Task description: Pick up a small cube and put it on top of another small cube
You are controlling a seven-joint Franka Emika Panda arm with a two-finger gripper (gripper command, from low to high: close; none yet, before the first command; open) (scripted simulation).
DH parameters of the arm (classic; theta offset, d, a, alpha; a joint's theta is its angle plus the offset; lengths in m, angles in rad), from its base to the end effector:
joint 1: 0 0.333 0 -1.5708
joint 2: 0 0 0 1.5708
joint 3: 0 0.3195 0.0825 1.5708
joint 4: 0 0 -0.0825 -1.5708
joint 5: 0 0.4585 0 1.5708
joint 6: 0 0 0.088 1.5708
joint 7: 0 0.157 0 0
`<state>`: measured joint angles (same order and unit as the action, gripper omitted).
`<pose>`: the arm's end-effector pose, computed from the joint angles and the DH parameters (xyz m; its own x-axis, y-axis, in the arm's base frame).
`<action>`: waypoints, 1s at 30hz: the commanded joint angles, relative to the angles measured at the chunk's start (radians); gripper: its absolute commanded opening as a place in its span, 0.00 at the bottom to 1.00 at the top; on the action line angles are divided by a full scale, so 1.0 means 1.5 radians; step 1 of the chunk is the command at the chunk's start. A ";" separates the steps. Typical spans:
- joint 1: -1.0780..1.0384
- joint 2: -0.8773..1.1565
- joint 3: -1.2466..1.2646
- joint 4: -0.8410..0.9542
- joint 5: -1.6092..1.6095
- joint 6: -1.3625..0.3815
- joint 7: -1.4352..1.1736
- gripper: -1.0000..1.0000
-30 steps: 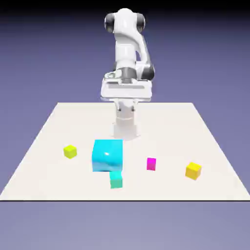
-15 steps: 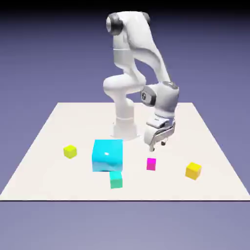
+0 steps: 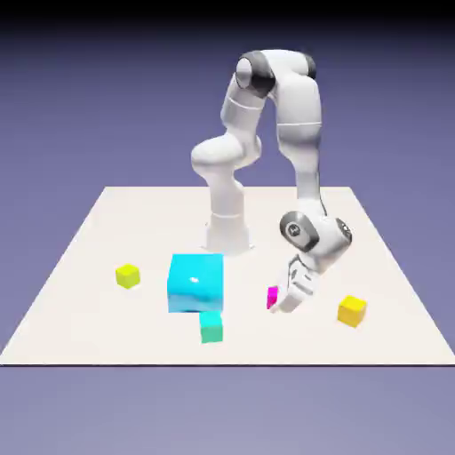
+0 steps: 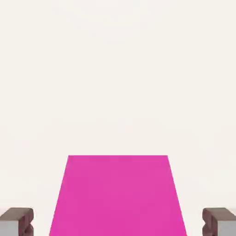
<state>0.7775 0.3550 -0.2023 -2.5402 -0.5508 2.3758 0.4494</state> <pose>0.3484 0.1759 0.0061 0.7917 0.4565 -0.4059 0.6038 -0.6854 0.4069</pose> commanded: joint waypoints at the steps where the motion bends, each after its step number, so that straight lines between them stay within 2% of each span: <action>1: 0.003 -0.024 0.006 0.003 0.011 -0.027 -0.008 0.00; 4: -0.004 -0.077 0.017 0.015 0.052 -0.093 -0.025 0.00; 9: -0.123 -0.151 0.038 0.031 0.119 -0.087 0.024 0.00; 20: -0.389 -0.133 -0.094 0.078 0.245 -0.132 0.040 0.00; 30: -0.572 -0.076 -0.327 0.100 0.259 -0.223 -0.059 0.00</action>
<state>-0.0809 0.2416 -0.6931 -2.3905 -0.1599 2.0406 0.3598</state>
